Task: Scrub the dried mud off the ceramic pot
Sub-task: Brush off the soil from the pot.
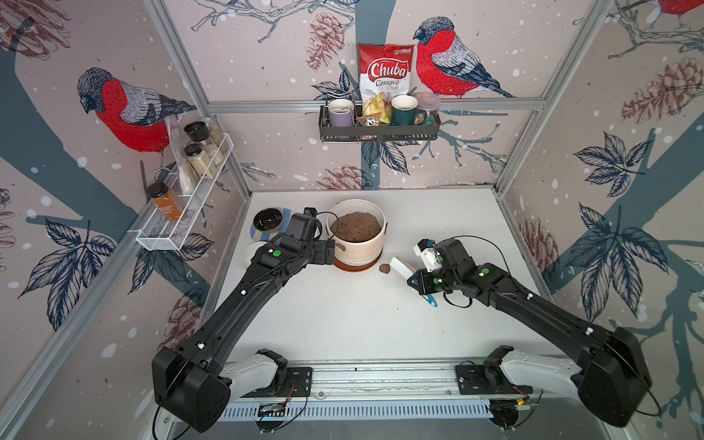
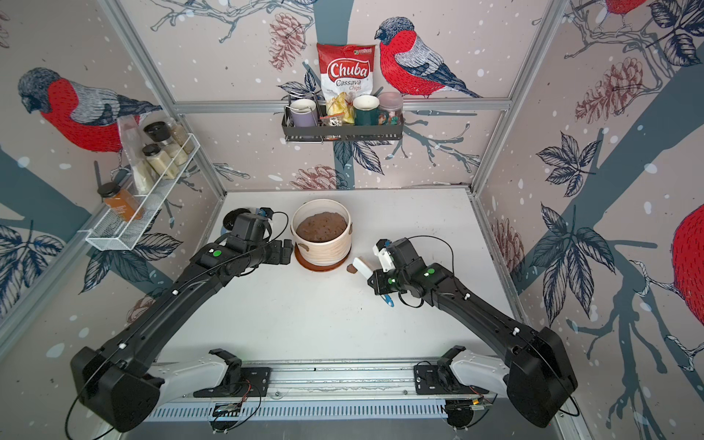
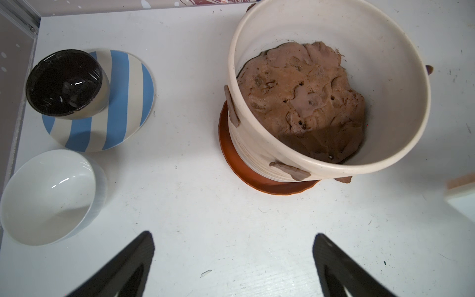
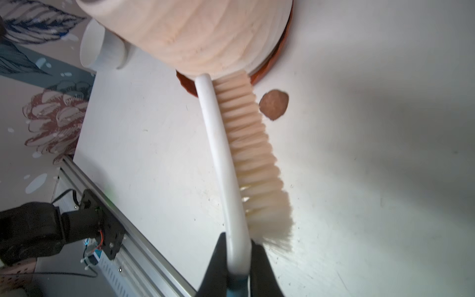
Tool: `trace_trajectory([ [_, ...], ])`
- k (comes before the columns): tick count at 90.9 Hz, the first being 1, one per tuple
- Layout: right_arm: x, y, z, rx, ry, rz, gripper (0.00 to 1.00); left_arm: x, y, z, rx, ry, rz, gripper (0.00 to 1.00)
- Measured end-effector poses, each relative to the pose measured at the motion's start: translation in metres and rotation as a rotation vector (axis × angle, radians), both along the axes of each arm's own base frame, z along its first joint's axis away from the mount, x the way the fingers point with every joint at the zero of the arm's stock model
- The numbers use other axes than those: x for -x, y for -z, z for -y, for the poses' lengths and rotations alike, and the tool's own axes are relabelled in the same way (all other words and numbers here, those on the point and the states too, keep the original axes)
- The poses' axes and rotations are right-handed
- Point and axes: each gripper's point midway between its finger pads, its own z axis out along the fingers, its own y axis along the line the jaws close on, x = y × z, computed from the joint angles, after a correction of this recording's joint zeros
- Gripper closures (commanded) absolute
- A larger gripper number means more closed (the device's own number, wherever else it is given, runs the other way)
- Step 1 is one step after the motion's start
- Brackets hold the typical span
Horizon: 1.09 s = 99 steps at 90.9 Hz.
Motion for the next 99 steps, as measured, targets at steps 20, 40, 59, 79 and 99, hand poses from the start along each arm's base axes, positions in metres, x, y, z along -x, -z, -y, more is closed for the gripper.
trace_trajectory([
  [20,-0.03,-0.054,-0.018,-0.242,0.096,0.003,1.0,0.002,0.003,0.003,0.01,0.012,-0.01,0.04],
  [40,-0.077,-0.085,-0.028,-0.49,0.22,-0.123,1.0,0.001,0.005,0.003,0.008,0.014,-0.019,0.04],
  [59,-0.102,-0.082,-0.056,-0.628,0.235,-0.308,1.0,0.001,0.006,0.003,0.007,0.013,-0.02,0.04],
  [79,-0.109,-0.074,-0.064,-0.696,0.25,-0.39,1.0,0.001,0.008,0.003,0.009,0.01,-0.025,0.04],
  [99,-0.106,-0.035,-0.064,-0.669,0.267,-0.458,1.0,0.002,0.011,0.006,0.019,0.014,-0.04,0.04],
])
